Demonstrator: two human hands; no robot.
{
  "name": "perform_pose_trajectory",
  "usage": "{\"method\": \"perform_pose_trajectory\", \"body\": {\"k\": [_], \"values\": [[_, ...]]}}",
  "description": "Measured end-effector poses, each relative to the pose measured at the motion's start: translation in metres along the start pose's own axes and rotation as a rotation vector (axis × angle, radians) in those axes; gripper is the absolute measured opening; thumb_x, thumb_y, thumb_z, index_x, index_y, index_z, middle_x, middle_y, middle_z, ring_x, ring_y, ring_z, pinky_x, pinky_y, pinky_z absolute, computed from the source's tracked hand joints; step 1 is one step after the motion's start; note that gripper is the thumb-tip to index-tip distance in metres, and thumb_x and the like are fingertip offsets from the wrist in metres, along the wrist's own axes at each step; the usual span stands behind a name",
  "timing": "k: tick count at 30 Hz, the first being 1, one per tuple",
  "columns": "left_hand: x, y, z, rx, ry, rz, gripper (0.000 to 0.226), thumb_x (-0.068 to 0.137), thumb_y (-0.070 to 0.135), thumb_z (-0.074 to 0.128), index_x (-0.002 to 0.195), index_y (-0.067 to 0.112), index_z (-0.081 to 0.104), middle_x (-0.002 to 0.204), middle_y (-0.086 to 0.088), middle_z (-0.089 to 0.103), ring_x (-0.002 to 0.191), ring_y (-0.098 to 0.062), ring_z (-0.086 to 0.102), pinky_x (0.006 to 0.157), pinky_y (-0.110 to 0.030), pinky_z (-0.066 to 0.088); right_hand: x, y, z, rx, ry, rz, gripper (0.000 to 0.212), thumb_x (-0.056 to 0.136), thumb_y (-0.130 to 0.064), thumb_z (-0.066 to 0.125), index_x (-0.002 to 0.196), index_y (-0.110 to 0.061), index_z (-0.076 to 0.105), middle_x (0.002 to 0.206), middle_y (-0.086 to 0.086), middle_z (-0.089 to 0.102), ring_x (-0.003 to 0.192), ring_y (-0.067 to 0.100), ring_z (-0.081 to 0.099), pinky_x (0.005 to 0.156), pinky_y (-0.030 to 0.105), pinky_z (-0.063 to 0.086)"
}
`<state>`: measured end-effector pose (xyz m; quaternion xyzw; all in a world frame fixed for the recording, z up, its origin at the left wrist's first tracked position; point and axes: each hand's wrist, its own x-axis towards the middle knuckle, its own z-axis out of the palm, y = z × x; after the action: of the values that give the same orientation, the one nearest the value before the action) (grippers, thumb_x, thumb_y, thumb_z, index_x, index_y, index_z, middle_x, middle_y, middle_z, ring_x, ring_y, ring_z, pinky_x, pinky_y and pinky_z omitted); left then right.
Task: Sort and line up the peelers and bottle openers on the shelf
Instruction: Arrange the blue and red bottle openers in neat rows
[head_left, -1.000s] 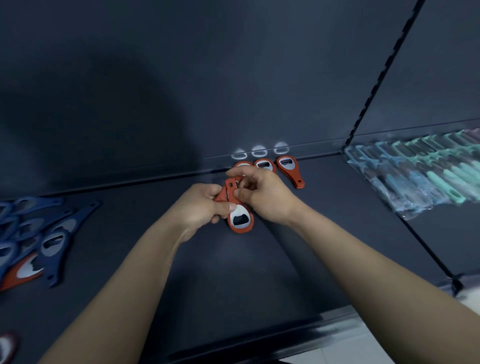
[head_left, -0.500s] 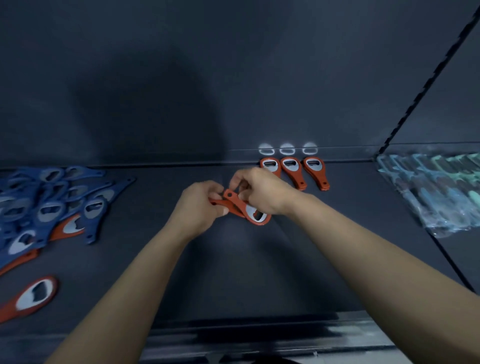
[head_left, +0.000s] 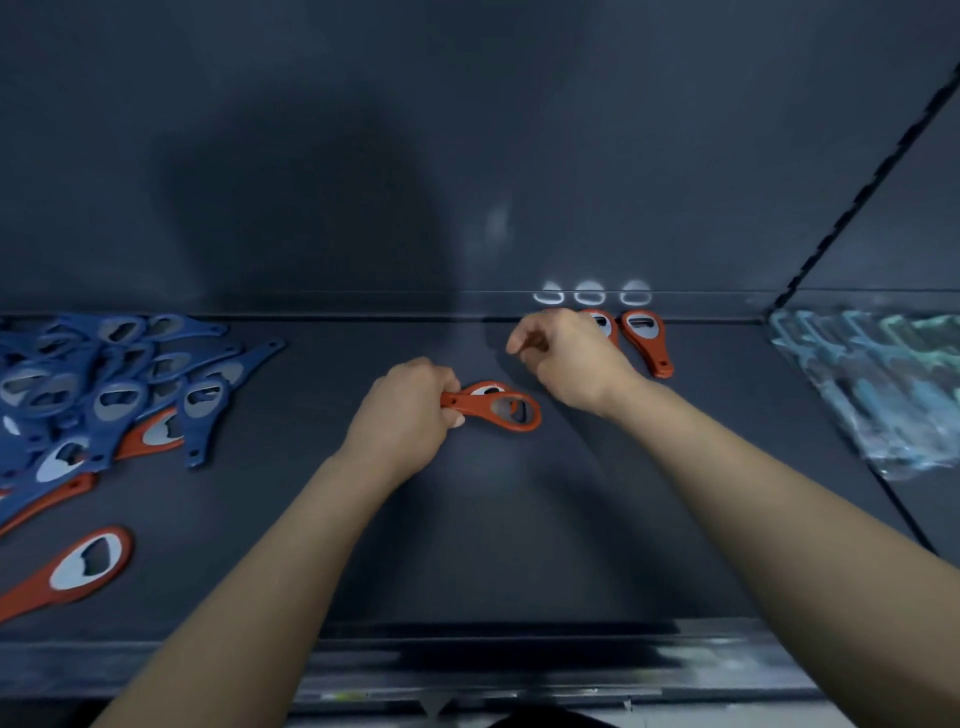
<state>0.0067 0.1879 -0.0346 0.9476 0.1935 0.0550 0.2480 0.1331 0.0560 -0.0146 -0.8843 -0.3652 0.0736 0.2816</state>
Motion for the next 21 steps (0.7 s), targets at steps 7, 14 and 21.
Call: {"method": "perform_pose_trajectory", "body": {"k": [7,14,21], "values": [[0.007,0.016,0.017,-0.005,0.203,-0.098,0.014,0.083,0.018,0.069,0.087,0.005,0.069,0.088,-0.011,0.053,0.085,-0.027,0.051,0.070,-0.031,0.036,-0.015,0.043,-0.023,-0.169,0.242,0.267,0.014,0.087,-0.013,0.053,0.088,-0.006,0.066,0.092,0.015,0.066,0.090,0.035,0.058,0.069,0.033,0.046],[0.009,0.021,0.027,0.013,0.279,-0.203,0.026,0.080,0.029,0.072,0.081,0.004,0.064,0.083,-0.008,0.052,0.075,-0.024,0.049,0.064,-0.031,0.033,-0.022,0.060,-0.028,-0.172,0.327,0.312,0.015,0.088,-0.014,0.052,0.076,-0.005,0.054,0.093,0.018,0.060,0.097,0.036,0.050,0.066,0.031,0.032],[0.014,0.035,0.037,-0.072,0.298,-0.163,0.016,0.082,0.019,0.069,0.091,0.008,0.064,0.089,-0.009,0.058,0.081,-0.027,0.056,0.068,-0.027,0.034,-0.014,0.026,-0.001,-0.171,0.170,0.186,0.025,0.089,-0.027,0.059,0.094,-0.002,0.058,0.099,0.019,0.061,0.094,0.037,0.057,0.075,0.038,0.046]]}}
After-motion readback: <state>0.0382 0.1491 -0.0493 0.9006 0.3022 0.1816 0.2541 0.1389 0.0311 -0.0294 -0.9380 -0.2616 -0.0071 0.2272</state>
